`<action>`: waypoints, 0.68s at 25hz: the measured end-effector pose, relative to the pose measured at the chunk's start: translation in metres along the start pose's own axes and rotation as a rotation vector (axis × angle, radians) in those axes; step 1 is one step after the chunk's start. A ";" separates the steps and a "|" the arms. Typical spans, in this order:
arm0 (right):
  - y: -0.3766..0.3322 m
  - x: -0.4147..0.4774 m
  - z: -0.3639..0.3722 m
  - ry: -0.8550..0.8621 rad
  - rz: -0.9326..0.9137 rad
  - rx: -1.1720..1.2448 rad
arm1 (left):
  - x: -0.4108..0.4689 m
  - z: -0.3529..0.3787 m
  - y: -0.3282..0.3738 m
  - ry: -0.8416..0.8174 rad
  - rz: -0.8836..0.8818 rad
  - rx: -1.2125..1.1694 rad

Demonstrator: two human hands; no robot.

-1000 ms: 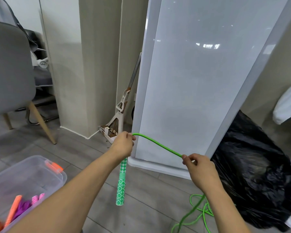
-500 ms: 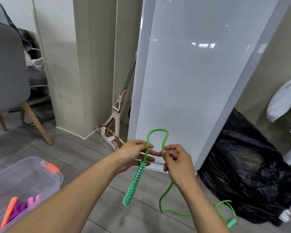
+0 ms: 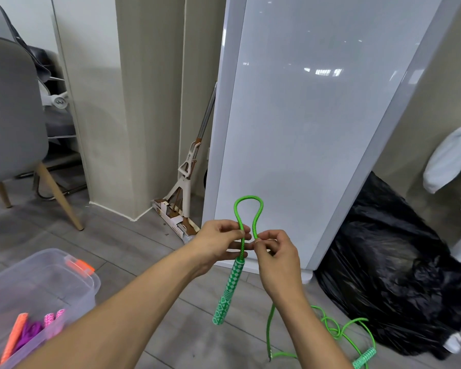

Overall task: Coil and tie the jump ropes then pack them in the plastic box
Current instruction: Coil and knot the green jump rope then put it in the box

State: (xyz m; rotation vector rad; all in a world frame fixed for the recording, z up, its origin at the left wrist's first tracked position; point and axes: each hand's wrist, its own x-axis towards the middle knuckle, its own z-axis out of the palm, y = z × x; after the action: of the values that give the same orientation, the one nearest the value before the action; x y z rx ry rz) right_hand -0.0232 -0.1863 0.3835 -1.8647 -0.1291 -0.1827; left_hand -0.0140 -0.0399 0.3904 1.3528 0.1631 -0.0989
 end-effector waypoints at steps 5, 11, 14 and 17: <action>0.003 -0.001 -0.003 -0.010 -0.020 0.016 | -0.002 0.002 -0.004 -0.024 0.048 -0.005; 0.005 -0.003 0.001 -0.090 -0.050 -0.056 | 0.003 -0.002 -0.007 0.010 0.114 0.234; 0.004 -0.007 0.005 -0.152 -0.049 -0.104 | 0.004 -0.001 -0.008 0.075 0.121 0.383; 0.003 -0.007 0.004 -0.148 -0.035 -0.078 | 0.006 -0.001 -0.005 0.139 0.117 0.517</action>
State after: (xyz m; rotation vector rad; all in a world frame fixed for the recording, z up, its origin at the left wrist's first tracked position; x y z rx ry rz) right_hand -0.0291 -0.1833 0.3779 -1.9541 -0.2603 -0.0740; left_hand -0.0085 -0.0399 0.3846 1.8834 0.1818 0.0567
